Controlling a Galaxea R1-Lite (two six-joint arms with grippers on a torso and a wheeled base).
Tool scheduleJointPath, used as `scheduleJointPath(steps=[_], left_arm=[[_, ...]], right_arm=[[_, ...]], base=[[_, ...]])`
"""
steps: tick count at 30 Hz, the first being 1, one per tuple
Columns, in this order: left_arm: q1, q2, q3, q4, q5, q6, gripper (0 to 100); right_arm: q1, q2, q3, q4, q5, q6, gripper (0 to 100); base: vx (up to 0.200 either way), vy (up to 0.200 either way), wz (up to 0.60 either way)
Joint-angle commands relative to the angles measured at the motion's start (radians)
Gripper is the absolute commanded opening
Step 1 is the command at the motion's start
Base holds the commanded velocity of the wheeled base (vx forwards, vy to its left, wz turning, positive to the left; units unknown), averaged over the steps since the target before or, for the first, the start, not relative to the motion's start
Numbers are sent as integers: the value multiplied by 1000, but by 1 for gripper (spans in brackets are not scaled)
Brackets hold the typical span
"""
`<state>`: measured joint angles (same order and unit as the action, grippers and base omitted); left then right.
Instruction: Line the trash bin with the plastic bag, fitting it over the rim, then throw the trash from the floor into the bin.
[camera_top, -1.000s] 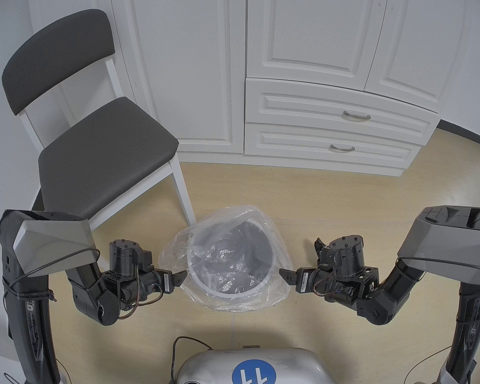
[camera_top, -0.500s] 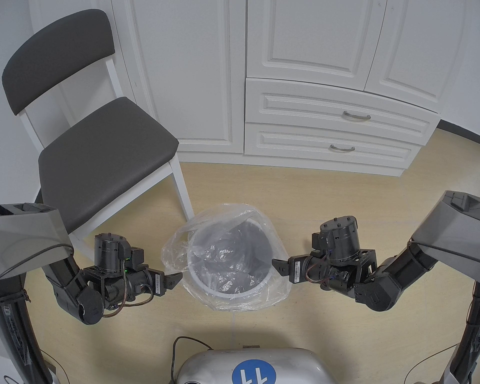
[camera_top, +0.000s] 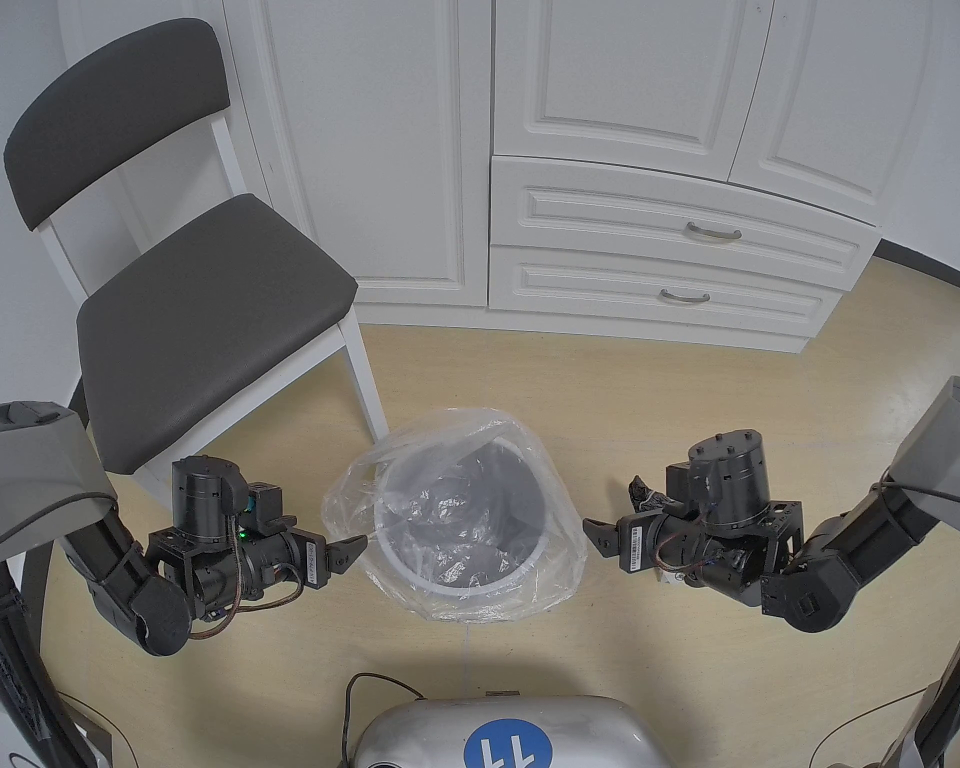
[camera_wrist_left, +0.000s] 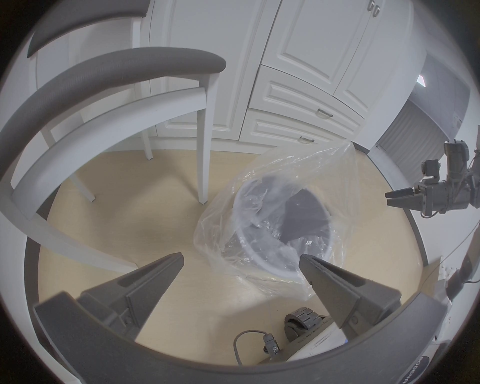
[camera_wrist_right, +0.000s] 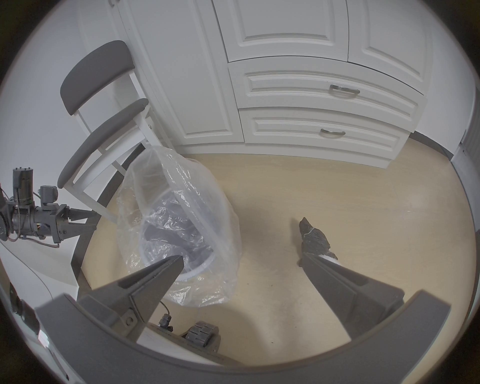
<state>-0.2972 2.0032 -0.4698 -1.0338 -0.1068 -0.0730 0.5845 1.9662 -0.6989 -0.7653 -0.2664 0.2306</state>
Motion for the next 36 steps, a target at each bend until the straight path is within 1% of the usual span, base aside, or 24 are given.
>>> scheduleJointPath(steps=[1,5,8,11,15,20,23,28,30,32,36], left_arm=[[-16,-29,8,0,1,1,100],[-23,-27,10,1,2,1,100],[-30,-20,8,0,4,1,100],[-34,-18,10,1,6,1,100],[-36,-29,17,0,9,1,100],[-59,-44,31,0,10,2,100],[-77,-49,33,-2,16,1,100],[-80,-61,42,0,18,7,100],[-80,-66,42,0,16,7,100],[-82,-70,48,1,16,7,100],[-86,-63,62,6,13,1,100]], right_arm=[[-2,-99,58,-2,-2,-1,100],[-18,-133,79,-2,-8,3,100],[-23,-133,81,-3,-37,13,100],[-26,-138,84,-15,-45,16,100],[-38,-155,107,-78,-48,18,100],[-58,-178,168,-155,-91,15,100],[-81,-191,197,-189,-94,15,100],[-118,-228,239,-227,-90,6,100],[-141,-224,233,-227,-82,-14,100],[-146,-221,226,-219,-79,-36,100],[-152,-210,210,-212,-74,-119,100]], base=[[0,0,0],[0,0,0],[0,0,0],[0,0,0],[0,0,0],[0,0,0],[0,0,0],[0,0,0],[0,0,0],[0,0,0],[0,0,0]])
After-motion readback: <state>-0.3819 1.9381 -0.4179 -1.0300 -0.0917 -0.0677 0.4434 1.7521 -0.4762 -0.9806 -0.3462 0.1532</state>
